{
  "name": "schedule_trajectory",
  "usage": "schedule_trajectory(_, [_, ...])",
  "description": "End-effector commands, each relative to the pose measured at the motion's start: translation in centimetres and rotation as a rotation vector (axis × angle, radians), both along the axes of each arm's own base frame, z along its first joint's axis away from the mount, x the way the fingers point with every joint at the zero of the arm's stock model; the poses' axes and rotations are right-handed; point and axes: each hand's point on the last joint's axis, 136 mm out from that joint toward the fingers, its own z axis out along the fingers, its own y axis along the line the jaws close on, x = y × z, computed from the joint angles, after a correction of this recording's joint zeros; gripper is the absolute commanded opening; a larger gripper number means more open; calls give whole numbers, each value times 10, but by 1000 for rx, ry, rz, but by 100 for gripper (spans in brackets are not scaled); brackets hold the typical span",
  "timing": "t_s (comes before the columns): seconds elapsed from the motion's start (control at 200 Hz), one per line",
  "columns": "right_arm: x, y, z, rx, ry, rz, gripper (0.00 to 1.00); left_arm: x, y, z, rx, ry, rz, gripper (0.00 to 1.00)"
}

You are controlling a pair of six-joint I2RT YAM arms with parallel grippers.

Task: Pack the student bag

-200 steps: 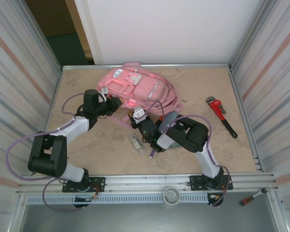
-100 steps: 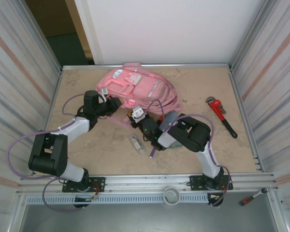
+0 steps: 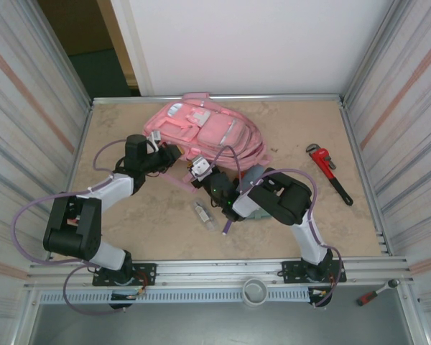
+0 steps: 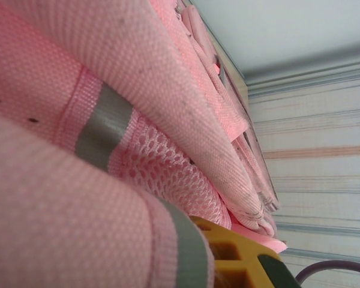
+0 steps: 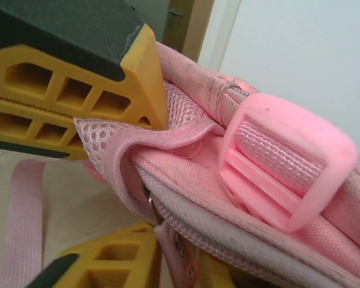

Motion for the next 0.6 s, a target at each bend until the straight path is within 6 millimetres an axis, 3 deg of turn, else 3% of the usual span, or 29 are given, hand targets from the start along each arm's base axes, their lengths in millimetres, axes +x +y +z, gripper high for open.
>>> schedule_trajectory(0.0, [8, -5, 27, 63, -68, -38, 15, -9, -12, 1, -14, -16, -76, 0])
schedule_trajectory(0.346, [-3, -18, 17, 43, -37, -61, 8, -6, -7, -1, 10, -18, -61, 0])
schedule_trajectory(0.596, [-14, -39, -1, 19, 33, -101, 4, 0, 11, -2, 34, -25, -16, 0])
